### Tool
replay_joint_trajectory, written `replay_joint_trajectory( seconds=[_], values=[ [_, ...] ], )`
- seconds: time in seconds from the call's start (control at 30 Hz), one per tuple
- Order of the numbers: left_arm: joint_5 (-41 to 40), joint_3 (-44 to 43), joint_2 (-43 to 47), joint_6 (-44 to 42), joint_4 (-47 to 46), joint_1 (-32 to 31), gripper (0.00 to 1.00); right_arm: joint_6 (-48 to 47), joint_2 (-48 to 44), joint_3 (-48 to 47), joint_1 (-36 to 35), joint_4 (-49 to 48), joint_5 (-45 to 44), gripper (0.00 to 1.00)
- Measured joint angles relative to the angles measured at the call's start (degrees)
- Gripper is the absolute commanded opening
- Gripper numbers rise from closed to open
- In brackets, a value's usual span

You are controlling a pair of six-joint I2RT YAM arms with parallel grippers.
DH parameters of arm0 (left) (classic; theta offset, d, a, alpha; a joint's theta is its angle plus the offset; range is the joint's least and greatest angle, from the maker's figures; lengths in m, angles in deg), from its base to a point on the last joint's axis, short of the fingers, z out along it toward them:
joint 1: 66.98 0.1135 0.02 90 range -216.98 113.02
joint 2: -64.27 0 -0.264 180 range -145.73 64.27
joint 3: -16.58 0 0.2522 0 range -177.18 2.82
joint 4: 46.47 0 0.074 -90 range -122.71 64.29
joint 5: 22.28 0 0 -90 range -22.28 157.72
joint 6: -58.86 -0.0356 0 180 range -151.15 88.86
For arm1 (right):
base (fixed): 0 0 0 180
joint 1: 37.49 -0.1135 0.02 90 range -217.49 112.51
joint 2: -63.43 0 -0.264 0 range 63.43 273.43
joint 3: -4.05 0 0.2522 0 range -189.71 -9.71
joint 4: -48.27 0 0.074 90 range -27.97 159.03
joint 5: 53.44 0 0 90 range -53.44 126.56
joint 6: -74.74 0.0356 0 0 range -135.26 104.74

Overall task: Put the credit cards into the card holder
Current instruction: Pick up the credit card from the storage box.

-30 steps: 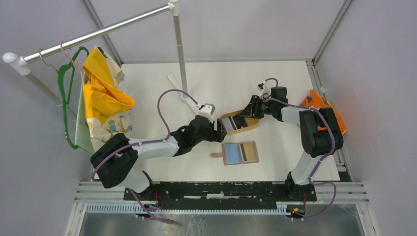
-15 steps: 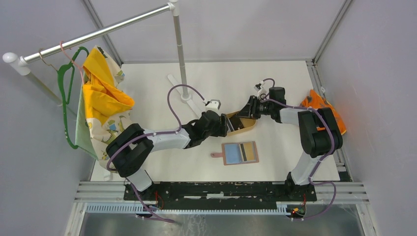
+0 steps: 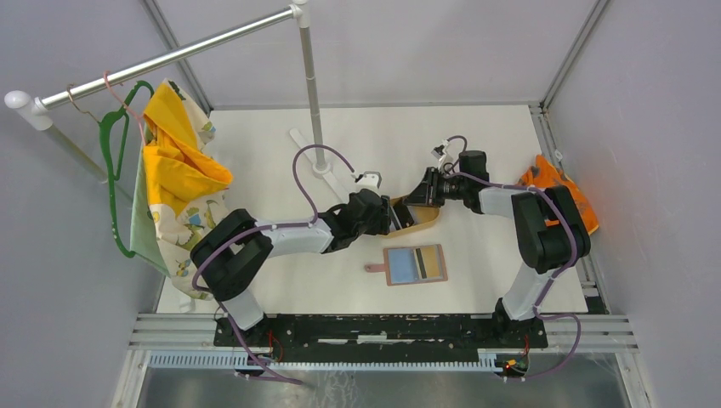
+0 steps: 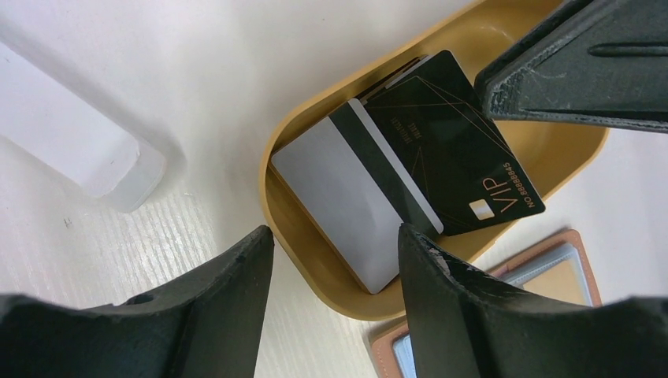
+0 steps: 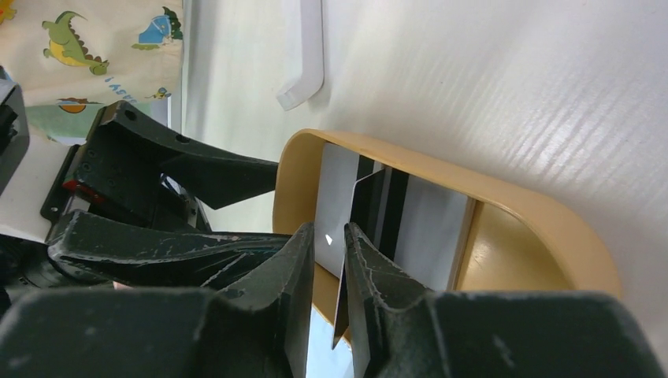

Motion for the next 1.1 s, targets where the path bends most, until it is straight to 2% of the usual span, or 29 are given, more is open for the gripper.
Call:
replay_joint_trajectory(
  seconds=[0.27,0.47,0.7,0.93,1.1],
  values=[
    [0.0,-0.4,-0.9,0.0,0.5,0.3,0.64,0.2,0.3,0.0,-2.0,-0.7,0.7,0.17],
    [0.0,-1.2,-1.8,0.0,0.9,0.5,0.64,0.3,1.1,0.0,-3.0,-0.7,1.3,0.16],
    [0.2,-2.0,-3.3,0.0,1.0,0.8,0.64,-3.1,1.2,-0.9,-2.9,2.0,0.6,0.35],
    [0.3,-2.1,-3.4,0.0,1.1,0.9,0.64,-12.5,-0.2,-4.1,-3.0,10.4,-5.0,0.4],
    [0.3,-2.1,-3.4,0.0,1.1,0.9,0.64,-15.6,-0.2,-4.4,-2.9,14.0,-7.1,0.42]
  ],
)
